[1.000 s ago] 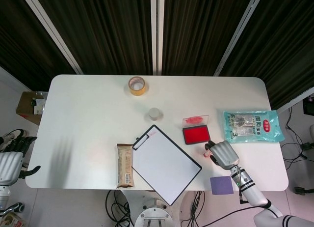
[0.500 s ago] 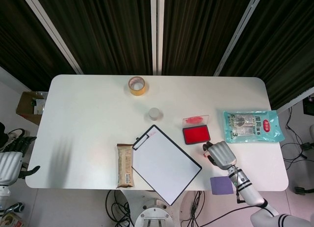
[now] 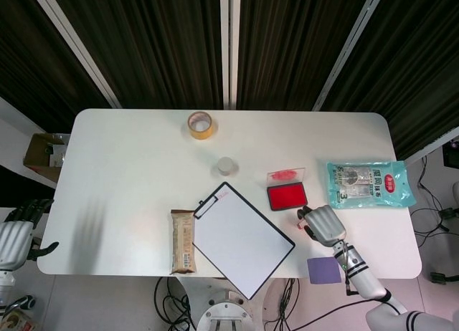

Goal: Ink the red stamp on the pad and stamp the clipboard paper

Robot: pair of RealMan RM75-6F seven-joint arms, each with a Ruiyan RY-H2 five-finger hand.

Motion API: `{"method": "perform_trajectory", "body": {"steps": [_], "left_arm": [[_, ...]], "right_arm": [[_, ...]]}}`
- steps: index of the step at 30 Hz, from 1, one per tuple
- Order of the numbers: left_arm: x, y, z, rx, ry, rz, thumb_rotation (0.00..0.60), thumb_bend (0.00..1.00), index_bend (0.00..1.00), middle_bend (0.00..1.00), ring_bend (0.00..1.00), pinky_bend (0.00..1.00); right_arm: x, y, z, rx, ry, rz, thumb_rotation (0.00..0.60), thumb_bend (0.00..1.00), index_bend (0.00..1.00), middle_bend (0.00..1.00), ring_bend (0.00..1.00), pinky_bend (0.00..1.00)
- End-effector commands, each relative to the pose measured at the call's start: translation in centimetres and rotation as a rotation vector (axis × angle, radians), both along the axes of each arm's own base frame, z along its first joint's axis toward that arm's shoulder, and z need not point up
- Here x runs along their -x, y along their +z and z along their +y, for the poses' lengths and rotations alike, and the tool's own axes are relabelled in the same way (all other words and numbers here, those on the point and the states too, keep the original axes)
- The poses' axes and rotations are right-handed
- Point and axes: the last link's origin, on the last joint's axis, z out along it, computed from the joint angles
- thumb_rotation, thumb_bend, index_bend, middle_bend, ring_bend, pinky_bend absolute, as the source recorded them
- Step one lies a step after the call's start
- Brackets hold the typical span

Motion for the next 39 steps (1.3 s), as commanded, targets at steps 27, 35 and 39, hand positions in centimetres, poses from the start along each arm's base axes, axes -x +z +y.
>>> {"method": "perform_trajectory", "body": {"steps": [27,35,39], "left_arm": [[0.2,0.0,-0.2,-0.001,0.015,-0.011,0.6,0.0,0.15,0.16,0.13,0.25],[0.3,0.2,-0.1,-0.012,0.016,-0.015,0.599,0.0,0.14,0.16,0.13,0.25],[0.4,0.2,0.0,-0.013,0.019,-0.014,0.6,0.0,0.14,0.16,0.13,0.25]], "right_arm": [[-3.7,1.4,-7.1,0.035,-0.016,-0.076,0.6,0.39,0.91,0.8,0.89,1.0],[-4.4,0.3,-8.3,-0.02,-0.041,-0.047,0.6,0.43,0.96,0.84,0.9,1.0],[-4.5,0.1,-8.6,-0.014,-0.036,-0.052,0.6,0.44,0.97,0.85,0.9,1.0]]}}
